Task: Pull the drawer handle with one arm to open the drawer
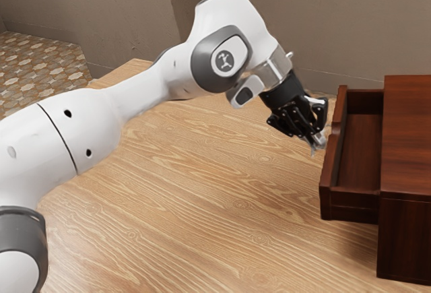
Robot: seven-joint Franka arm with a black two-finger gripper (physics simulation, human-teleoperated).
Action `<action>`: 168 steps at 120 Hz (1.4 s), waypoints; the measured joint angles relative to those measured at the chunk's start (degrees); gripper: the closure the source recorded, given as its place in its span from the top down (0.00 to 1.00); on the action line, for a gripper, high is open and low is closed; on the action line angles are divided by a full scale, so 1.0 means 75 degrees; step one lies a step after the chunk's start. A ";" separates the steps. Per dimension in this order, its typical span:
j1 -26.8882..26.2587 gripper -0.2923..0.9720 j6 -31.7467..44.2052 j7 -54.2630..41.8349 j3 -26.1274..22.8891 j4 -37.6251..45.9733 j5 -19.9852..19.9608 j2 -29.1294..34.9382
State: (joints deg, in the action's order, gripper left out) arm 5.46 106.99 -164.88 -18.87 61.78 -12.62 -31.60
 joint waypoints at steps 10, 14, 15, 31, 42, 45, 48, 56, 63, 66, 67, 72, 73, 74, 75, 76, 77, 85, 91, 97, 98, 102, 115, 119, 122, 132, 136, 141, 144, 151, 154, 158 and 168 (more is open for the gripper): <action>0.0110 0.20 0.0000 -0.0028 -0.0033 0.0185 -0.0008 0.0143; 0.0162 0.20 0.0001 -0.0038 -0.0043 0.0244 -0.0012 0.0194; 0.0175 0.20 0.0000 -0.0041 -0.0043 0.0259 -0.0012 0.0210; 0.0410 0.20 -0.0002 -0.0072 -0.0046 0.0511 -0.0016 0.0463; 0.0513 0.20 -0.0005 -0.0087 -0.0049 0.0617 -0.0018 0.0545; 0.0536 0.20 -0.0005 -0.0092 -0.0047 0.0626 -0.0022 0.0547; 0.0551 0.20 -0.0004 -0.0096 -0.0040 0.0633 -0.0026 0.0549; 0.0571 0.21 -0.0004 -0.0107 -0.0016 0.0660 -0.0026 0.0553; 0.0581 0.21 -0.0005 -0.0115 0.0012 0.0675 -0.0015 0.0567; 0.0593 0.21 -0.0005 -0.0118 0.0023 0.0681 -0.0008 0.0579; 0.0603 0.21 -0.0006 -0.0119 0.0025 0.0683 -0.0005 0.0585; 0.0707 0.21 -0.0004 -0.0127 0.0023 0.0784 -0.0007 0.0654; 0.0722 0.21 -0.0004 -0.0128 0.0024 0.0799 -0.0005 0.0666; 0.0736 0.21 -0.0004 -0.0129 0.0025 0.0811 -0.0004 0.0677; 0.0749 0.21 -0.0004 -0.0130 0.0026 0.0822 -0.0002 0.0686; 0.0766 0.21 -0.0004 -0.0131 0.0027 0.0832 0.0000 0.0694; 0.0785 0.21 -0.0005 -0.0132 0.0028 0.0841 0.0001 0.0700; 0.0902 0.21 -0.0007 -0.0138 0.0031 0.0913 0.0014 0.0728; 0.0954 0.21 -0.0008 -0.0142 0.0033 0.0964 0.0022 0.0740; 0.1010 0.21 -0.0009 -0.0146 0.0031 0.1032 0.0024 0.0767; 0.1020 0.22 -0.0009 -0.0147 0.0031 0.1051 0.0024 0.0778; 0.1049 0.22 -0.0009 -0.0150 0.0032 0.1106 0.0026 0.0810; 0.1168 0.22 -0.0010 -0.0151 0.0027 0.1217 0.0030 0.0872; 0.1230 0.22 -0.0010 -0.0150 0.0018 0.1242 0.0028 0.0886; 0.1268 0.22 -0.0010 -0.0150 0.0012 0.1253 0.0028 0.0893; 0.1341 0.21 -0.0003 -0.0152 0.0000 0.1269 0.0003 0.0902; 0.1346 0.21 0.0000 -0.0151 -0.0008 0.1268 -0.0006 0.0904; 0.1347 0.20 0.0003 -0.0151 -0.0011 0.1268 -0.0012 0.0905; 0.1349 0.20 0.0004 -0.0151 -0.0016 0.1267 -0.0013 0.0905; 0.1348 0.21 0.0004 -0.0151 -0.0019 0.1265 -0.0012 0.0905; 0.1349 0.22 0.0003 -0.0150 -0.0019 0.1265 -0.0007 0.0904; 0.1350 0.23 0.0001 -0.0150 -0.0019 0.1265 0.0002 0.0904; 0.1360 0.27 -0.0004 -0.0150 -0.0021 0.1269 0.0014 0.0904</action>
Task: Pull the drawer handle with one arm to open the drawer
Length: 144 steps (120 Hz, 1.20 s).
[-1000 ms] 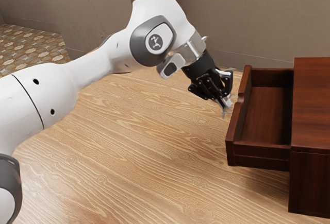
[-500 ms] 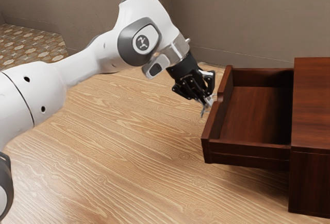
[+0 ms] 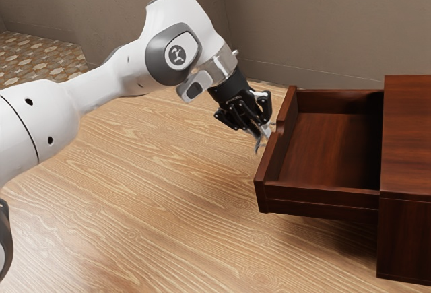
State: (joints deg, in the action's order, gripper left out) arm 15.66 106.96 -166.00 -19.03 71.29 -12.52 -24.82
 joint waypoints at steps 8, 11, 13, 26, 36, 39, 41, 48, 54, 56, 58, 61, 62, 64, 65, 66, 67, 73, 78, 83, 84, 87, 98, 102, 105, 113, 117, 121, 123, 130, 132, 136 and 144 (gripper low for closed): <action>0.0008 0.31 -0.0003 0.0000 0.0004 0.0001 0.0007 0.0000; 0.0009 0.33 -0.0004 0.0000 0.0005 0.0001 0.0009 0.0000; 0.0010 0.34 -0.0005 0.0000 0.0005 0.0001 0.0010 -0.0001; 0.0017 0.38 -0.0012 0.0000 -0.0002 0.0002 0.0013 0.0074; 0.0040 0.39 -0.0025 0.0000 0.0004 0.0002 0.0011 0.0288; 0.0061 0.40 -0.0036 0.0000 0.0009 0.0004 0.0012 0.0400; 0.0079 0.40 -0.0044 0.0000 0.0011 0.0003 0.0011 0.0475; 0.0121 0.41 -0.0101 0.0006 0.0030 0.0003 0.0010 0.0772; 0.0094 0.42 -0.0209 0.0042 0.0118 0.0000 0.0017 0.1027; 0.0058 0.42 -0.0261 0.0067 0.0202 -0.0003 0.0020 0.1104; -0.0002 0.42 -0.0319 0.0104 0.0310 -0.0005 0.0024 0.1180; -0.0146 0.42 -0.0413 0.0179 0.0545 -0.0015 0.0031 0.1291; -0.0254 0.42 -0.0445 0.0217 0.0693 -0.0020 0.0047 0.1338; -0.0462 0.43 -0.0508 0.0299 0.0952 -0.0031 0.0085 0.1417; -0.0579 0.43 -0.0537 0.0348 0.1090 -0.0034 0.0117 0.1452; -0.0703 0.43 -0.0568 0.0401 0.1230 -0.0041 0.0159 0.1484; -0.0832 0.43 -0.0601 0.0458 0.1367 -0.0052 0.0209 0.1512; -0.1576 0.44 -0.0862 0.0944 0.2014 -0.0100 0.0621 0.1749; -0.1902 0.45 -0.1198 0.1480 0.2322 -0.0114 0.0918 0.1988; -0.2140 0.46 -0.1579 0.2069 0.2497 -0.0122 0.1255 0.2244; -0.2200 0.47 -0.1660 0.2192 0.2540 -0.0122 0.1323 0.2299; -0.2510 0.48 -0.1922 0.2583 0.2810 -0.0124 0.1501 0.2493; -0.3727 0.57 -0.2869 0.4086 0.4041 -0.0128 0.1880 0.2968; -0.3911 0.60 -0.3138 0.4646 0.4302 -0.0130 0.1927 0.3015; -0.3987 0.62 -0.3310 0.5087 0.4461 -0.0129 0.1936 0.3031; -0.3890 0.66 -0.3659 0.6199 0.4658 -0.0128 0.1922 0.3029; -0.3760 0.67 -0.3795 0.6712 0.4696 -0.0128 0.1867 0.3019; -0.3611 0.69 -0.3907 0.7198 0.4712 -0.0131 0.1831 0.2998; -0.3541 0.69 -0.3957 0.7431 0.4719 -0.0133 0.1818 0.2993; -0.3311 0.71 -0.4103 0.8195 0.4726 -0.0137 0.1759 0.2984; -0.3255 0.72 -0.4137 0.8400 0.4727 -0.0138 0.1745 0.2981; -0.3165 0.72 -0.4197 0.8794 0.4734 -0.0139 0.1719 0.2978; -0.3049 0.74 -0.4289 0.9522 0.4735 -0.0139 0.1684 0.2965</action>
State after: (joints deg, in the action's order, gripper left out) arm -7.20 74.80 -94.59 16.48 70.25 0.11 -2.59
